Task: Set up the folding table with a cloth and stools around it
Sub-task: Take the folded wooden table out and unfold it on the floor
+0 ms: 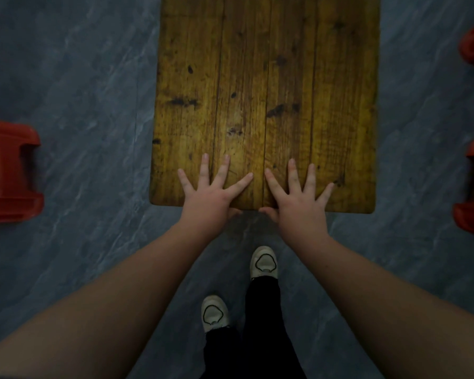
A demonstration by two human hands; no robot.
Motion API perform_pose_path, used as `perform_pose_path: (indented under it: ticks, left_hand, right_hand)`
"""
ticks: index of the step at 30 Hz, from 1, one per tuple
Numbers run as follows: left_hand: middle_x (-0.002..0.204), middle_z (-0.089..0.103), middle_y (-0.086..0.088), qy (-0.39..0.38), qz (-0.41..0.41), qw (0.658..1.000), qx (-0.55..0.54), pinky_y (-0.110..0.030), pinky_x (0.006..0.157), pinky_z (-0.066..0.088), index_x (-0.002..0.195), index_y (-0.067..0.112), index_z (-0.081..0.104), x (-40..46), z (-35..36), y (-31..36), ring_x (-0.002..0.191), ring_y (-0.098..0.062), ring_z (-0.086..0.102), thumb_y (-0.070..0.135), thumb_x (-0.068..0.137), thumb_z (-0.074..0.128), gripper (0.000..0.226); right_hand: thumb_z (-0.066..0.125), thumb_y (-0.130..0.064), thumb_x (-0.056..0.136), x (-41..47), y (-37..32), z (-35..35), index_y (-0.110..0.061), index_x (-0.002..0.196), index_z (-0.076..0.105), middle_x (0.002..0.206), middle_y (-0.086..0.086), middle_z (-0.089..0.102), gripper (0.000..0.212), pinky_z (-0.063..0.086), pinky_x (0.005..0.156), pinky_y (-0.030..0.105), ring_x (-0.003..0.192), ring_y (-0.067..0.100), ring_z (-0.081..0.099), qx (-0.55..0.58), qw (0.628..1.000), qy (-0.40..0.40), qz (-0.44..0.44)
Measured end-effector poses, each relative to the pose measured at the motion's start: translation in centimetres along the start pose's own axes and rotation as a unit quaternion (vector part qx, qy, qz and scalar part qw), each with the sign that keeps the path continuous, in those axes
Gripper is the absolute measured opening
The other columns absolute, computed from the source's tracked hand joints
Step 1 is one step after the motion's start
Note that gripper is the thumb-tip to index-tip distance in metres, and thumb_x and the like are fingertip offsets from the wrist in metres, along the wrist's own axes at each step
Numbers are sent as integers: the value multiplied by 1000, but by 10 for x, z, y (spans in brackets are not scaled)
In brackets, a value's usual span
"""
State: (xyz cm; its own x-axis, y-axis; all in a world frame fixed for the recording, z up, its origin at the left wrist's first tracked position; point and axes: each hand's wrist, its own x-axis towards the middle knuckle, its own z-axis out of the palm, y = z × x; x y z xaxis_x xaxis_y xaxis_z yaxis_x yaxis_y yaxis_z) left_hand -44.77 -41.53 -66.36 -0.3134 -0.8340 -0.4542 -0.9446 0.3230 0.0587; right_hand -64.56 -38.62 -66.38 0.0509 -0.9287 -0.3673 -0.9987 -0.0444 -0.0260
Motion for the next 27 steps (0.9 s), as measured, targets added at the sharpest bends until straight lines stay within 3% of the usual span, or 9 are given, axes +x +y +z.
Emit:
perform_pose_path:
  ticks: [19,27]
  left_hand:
    - [166,-18,-2,-7,-4,1000,-1,-83,103,-4,146,62,-12,51,-29,-10,147,-45,-23,65,87,54,88]
    - [165,-20,2,-43,-13,999,-31,-81,106,-3,145,63,-11,45,-41,-7,147,-42,-24,64,87,57,89]
  right_hand:
    - [43,-74,85,53,12,-21,-47,156,5,168,10,4,85,7,106,82,149,48,-2,6,1000,-7,-2]
    - [47,-73,87,51,13,-35,-49,154,2,168,3,-5,84,2,109,78,150,42,-10,41,998,-55,7]
